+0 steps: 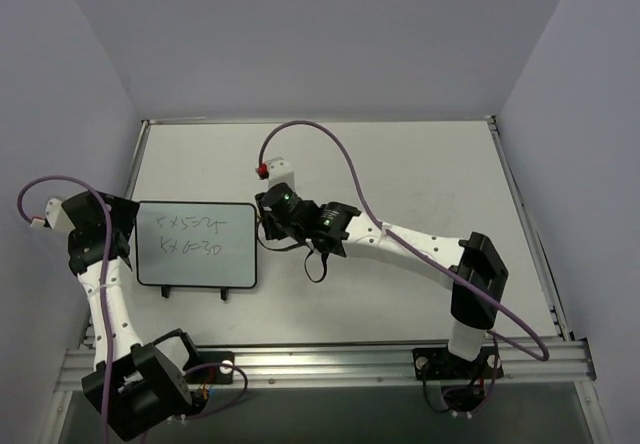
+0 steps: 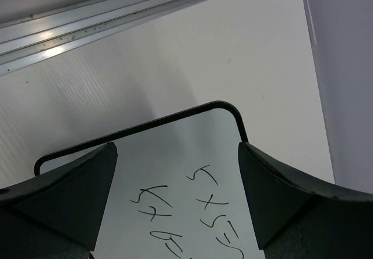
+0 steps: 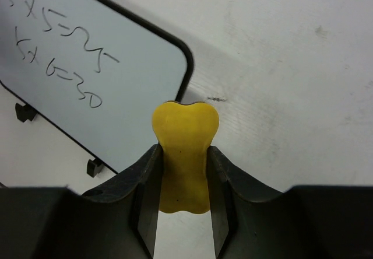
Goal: Erase the whiteboard
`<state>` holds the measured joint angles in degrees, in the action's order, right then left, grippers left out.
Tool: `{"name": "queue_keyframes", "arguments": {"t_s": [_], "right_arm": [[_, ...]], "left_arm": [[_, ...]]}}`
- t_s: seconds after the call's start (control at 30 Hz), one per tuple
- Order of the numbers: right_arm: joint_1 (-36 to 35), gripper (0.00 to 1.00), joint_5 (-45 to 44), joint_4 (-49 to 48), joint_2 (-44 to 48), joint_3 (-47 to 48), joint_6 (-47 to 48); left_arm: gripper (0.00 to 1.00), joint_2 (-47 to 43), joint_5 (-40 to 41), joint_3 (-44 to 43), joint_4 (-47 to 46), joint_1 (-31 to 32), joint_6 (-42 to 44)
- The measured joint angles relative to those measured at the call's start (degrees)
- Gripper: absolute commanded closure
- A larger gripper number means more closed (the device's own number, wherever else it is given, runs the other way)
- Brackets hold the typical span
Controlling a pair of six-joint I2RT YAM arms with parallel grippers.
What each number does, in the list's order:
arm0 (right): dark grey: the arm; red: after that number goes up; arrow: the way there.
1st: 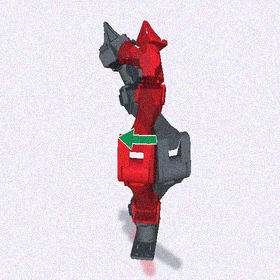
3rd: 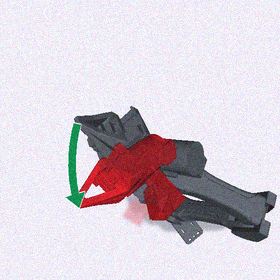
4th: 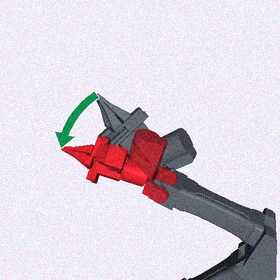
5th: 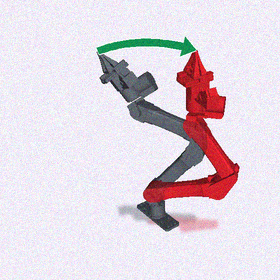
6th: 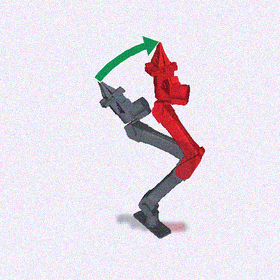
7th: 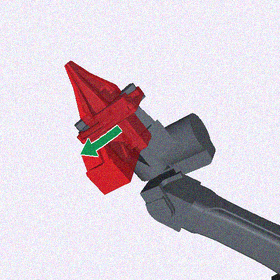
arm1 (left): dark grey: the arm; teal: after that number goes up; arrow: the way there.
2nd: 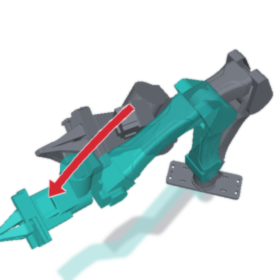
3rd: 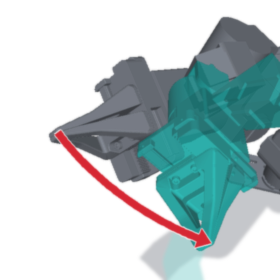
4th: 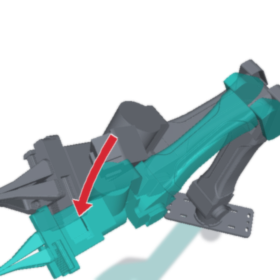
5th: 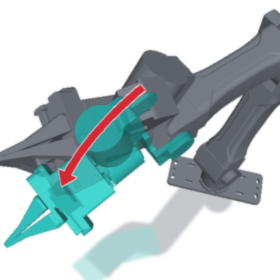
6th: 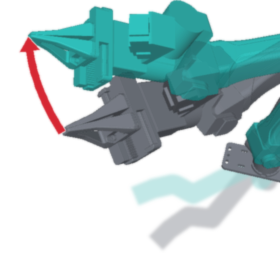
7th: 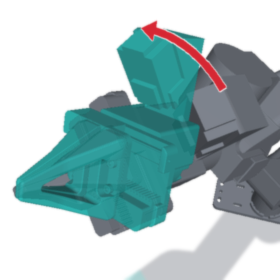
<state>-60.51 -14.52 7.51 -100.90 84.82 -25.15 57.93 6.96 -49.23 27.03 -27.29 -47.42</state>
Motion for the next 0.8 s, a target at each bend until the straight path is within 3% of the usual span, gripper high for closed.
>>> {"name": "queue_keyframes", "arguments": {"t_s": [0.2, 0.53, 0.8], "right_arm": [[-5.64, 0.95, -2.86, -0.52, -4.15, 3.30, 3.13], [-7.78, 0.95, -3.37, -3.54, -10.14, 3.74, 7.41], [-11.34, 0.96, -5.77, -5.40, -14.53, 4.61, 9.88]], "left_arm": [[0.06, -0.22, -2.56, 6.99, -6.14, -3.89, -3.02], [0.06, -0.46, -2.51, 13.60, -14.73, -4.26, -7.56], [0.06, 0.96, -2.56, 14.80, -18.12, -7.08, -9.42]]}}
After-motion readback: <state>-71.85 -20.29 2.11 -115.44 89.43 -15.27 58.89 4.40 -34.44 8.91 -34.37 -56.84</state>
